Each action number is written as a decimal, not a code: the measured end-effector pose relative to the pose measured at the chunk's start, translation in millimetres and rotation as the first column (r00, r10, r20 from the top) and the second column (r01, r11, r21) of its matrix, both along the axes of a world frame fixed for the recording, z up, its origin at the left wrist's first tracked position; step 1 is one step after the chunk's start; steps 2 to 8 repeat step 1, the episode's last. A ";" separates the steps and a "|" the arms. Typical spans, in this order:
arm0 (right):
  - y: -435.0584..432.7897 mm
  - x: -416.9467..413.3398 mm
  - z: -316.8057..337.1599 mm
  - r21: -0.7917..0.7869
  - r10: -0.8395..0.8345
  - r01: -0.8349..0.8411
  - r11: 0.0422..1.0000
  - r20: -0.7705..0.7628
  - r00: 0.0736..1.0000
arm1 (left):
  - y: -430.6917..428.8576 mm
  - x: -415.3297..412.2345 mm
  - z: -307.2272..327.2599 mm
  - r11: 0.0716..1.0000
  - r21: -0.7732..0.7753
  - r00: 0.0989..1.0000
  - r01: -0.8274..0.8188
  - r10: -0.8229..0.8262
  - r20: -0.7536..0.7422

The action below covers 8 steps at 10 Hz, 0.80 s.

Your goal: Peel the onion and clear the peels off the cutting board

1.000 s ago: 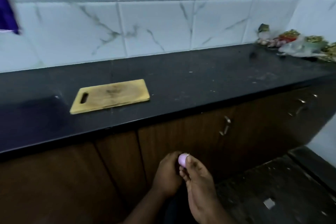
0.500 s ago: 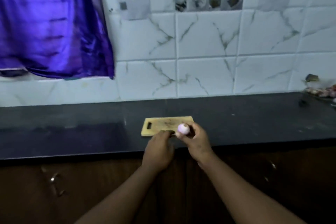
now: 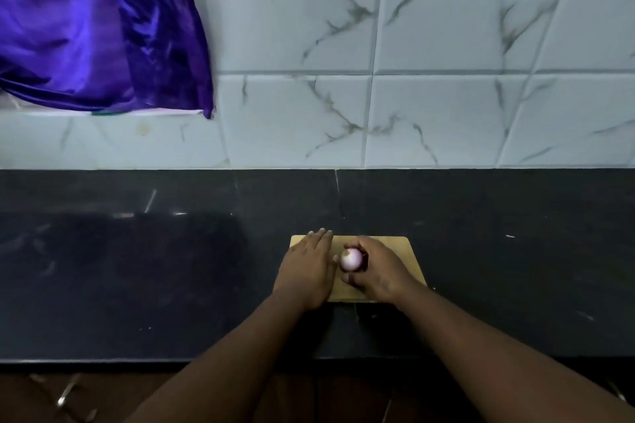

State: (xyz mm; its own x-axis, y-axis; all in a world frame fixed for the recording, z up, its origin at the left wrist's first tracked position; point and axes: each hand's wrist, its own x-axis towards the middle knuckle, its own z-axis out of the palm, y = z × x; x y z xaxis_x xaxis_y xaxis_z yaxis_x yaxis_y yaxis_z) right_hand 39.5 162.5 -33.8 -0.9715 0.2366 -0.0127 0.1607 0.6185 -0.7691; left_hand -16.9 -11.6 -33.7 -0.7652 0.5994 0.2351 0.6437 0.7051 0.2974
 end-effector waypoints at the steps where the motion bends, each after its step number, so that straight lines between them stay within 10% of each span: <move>1: 0.9 -2.7 25.1 0.054 0.066 -0.073 0.996 0.119 0.991 | 4.7 -3.5 13.5 0.999 -0.045 1.000 0.001 0.000 0.030; 8: 0.9 -2.7 25.1 0.054 0.066 -0.073 0.996 0.119 0.991 | 4.7 -3.5 13.5 0.999 -0.045 1.000 0.001 0.000 0.030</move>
